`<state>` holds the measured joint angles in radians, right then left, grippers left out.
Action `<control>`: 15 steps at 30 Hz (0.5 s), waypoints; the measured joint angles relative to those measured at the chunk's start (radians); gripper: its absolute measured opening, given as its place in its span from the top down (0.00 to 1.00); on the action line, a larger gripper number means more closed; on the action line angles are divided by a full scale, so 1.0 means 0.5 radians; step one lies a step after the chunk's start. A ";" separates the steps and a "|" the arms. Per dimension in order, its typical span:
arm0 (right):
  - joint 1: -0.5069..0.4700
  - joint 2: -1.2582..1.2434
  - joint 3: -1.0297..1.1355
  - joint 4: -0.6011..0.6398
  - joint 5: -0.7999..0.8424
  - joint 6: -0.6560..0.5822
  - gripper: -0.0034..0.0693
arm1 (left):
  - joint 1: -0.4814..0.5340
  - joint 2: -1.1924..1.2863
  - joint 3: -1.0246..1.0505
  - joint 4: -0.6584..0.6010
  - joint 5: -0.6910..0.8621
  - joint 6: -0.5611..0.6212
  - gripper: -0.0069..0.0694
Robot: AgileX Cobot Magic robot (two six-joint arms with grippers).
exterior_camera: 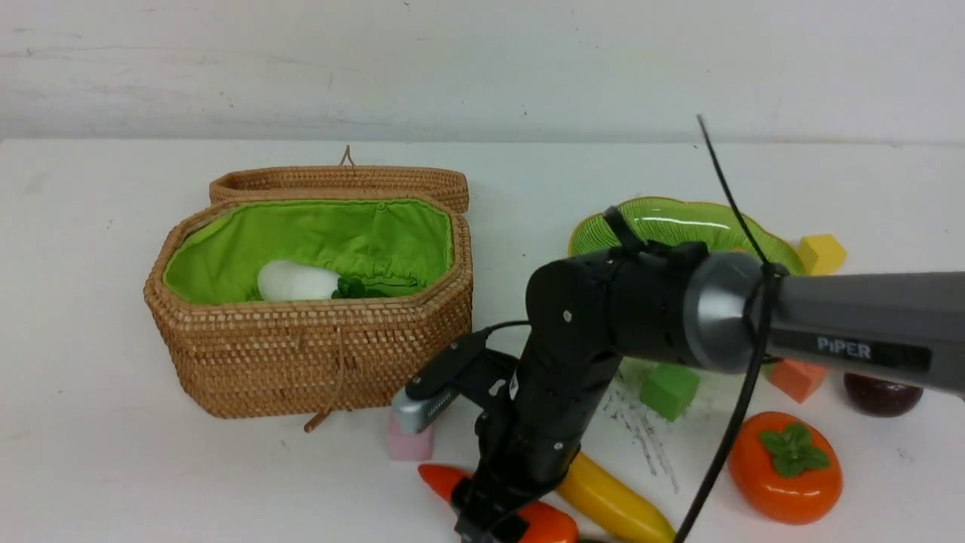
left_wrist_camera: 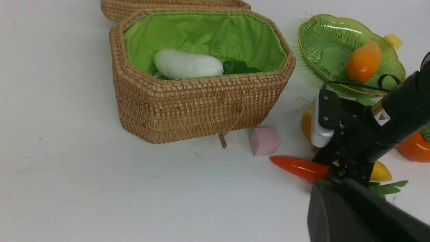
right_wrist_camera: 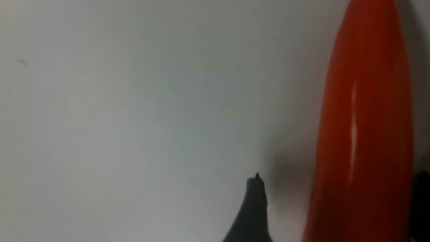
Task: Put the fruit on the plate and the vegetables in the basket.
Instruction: Use the right arm to grab a carrot and put it into the left basket
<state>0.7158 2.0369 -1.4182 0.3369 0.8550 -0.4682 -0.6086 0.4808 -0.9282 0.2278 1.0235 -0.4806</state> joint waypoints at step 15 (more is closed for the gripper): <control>0.000 0.010 -0.373 0.262 0.620 -0.404 0.49 | 0.000 0.000 0.000 0.000 0.000 0.000 0.84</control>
<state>0.7158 2.0421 -1.6048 0.4680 1.1652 -0.6702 -0.6086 0.4808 -0.9282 0.2278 1.0235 -0.4806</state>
